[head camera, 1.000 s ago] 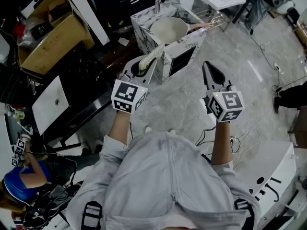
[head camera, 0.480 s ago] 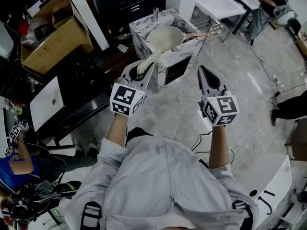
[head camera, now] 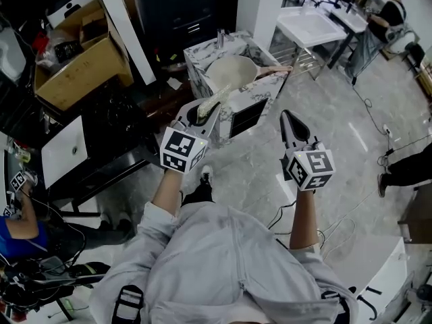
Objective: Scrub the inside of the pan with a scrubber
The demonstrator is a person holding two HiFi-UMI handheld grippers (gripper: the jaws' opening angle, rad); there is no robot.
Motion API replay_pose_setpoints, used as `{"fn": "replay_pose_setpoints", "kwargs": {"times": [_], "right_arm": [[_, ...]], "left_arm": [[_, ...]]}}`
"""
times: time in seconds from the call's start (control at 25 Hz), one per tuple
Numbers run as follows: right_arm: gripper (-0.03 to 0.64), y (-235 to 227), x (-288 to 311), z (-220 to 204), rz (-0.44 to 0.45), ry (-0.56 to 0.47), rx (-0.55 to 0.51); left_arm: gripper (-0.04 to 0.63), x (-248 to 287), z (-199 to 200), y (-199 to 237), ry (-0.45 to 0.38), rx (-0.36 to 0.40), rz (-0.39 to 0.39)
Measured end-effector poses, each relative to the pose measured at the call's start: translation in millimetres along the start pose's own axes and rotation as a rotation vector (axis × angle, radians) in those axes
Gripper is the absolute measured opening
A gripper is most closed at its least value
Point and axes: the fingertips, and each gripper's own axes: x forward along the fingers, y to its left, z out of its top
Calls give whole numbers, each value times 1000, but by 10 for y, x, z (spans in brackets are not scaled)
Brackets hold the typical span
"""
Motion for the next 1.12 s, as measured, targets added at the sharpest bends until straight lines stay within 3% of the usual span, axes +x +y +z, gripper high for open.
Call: {"fn": "replay_pose_setpoints", "kwargs": {"times": [0.32,0.84,1.12], "right_arm": [[35,-420,514,-67,-35,16,-3],[34,-1126,2248,249,-45,34,-92],[34,-1448,2919,269,-67,57,-71]], "left_arm": [[71,615,-59,284,-9,-11,-24],[71,2126,72,1585,-33,2,-60],[71,2723,95,2090,-31,-5,-85]]}}
